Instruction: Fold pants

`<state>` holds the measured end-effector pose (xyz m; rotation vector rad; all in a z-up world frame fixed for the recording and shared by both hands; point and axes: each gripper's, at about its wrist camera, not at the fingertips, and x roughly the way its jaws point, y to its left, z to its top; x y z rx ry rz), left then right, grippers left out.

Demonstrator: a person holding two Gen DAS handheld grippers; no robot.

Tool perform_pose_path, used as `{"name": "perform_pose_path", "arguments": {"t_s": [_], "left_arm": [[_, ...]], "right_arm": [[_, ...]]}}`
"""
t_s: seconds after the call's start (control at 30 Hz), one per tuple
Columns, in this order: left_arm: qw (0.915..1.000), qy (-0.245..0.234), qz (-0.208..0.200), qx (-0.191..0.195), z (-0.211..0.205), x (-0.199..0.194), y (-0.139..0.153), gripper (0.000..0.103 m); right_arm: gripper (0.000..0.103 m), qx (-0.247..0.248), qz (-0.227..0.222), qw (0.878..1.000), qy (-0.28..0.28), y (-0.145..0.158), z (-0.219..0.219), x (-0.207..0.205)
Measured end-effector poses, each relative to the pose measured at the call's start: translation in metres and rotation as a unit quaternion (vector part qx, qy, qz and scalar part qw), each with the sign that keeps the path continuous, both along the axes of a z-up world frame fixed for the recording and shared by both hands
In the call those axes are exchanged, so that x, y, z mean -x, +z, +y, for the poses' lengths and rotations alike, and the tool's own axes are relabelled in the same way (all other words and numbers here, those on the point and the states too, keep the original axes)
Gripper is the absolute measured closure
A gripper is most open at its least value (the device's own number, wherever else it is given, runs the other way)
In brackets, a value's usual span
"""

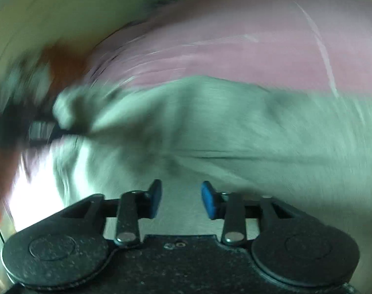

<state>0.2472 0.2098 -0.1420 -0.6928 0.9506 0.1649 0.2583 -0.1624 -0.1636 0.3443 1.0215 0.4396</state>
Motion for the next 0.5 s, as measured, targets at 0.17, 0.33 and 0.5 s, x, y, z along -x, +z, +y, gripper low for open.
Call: {"name": "perform_pose_path", "arguments": {"t_s": [0.17, 0.33, 0.5], "left_arm": [[0.9987, 0.001, -0.036, 0.036, 0.008, 0.024, 0.021, 0.097], [0.9962, 0.003, -0.047, 0.074, 0.023, 0.048, 0.022, 0.097], [0.9980, 0.005, -0.015, 0.062, 0.028, 0.066, -0.002, 0.097]], "right_arm": [[0.054, -0.135, 0.055, 0.981, -0.130, -0.016, -0.044, -0.021], [0.053, -0.202, 0.095, 0.956, -0.191, -0.040, -0.062, -0.025], [0.098, -0.193, 0.054, 0.954, -0.222, -0.038, -0.057, -0.010]]}}
